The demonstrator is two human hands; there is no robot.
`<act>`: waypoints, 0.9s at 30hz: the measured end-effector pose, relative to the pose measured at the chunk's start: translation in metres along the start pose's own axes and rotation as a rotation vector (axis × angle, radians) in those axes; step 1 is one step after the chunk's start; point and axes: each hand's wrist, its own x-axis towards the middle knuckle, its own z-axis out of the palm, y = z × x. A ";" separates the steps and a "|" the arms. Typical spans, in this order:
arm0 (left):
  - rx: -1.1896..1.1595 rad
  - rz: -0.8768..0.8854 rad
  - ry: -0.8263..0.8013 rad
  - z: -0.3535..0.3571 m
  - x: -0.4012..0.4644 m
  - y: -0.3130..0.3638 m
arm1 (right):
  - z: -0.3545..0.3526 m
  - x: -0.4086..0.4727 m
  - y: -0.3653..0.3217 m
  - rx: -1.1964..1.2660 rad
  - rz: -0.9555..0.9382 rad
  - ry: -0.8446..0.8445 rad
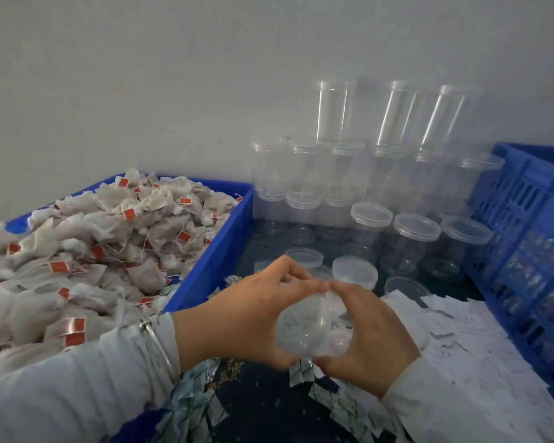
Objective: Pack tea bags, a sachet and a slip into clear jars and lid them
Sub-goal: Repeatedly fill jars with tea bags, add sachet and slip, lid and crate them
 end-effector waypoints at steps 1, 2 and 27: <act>-0.072 -0.066 0.006 0.000 0.002 0.000 | 0.003 -0.002 -0.001 -0.055 -0.005 0.088; -0.169 -0.149 0.031 0.000 0.005 0.000 | 0.005 -0.003 -0.002 -0.124 -0.004 0.183; -1.447 -0.850 0.455 -0.012 0.025 -0.032 | 0.029 -0.034 0.012 0.072 0.268 0.553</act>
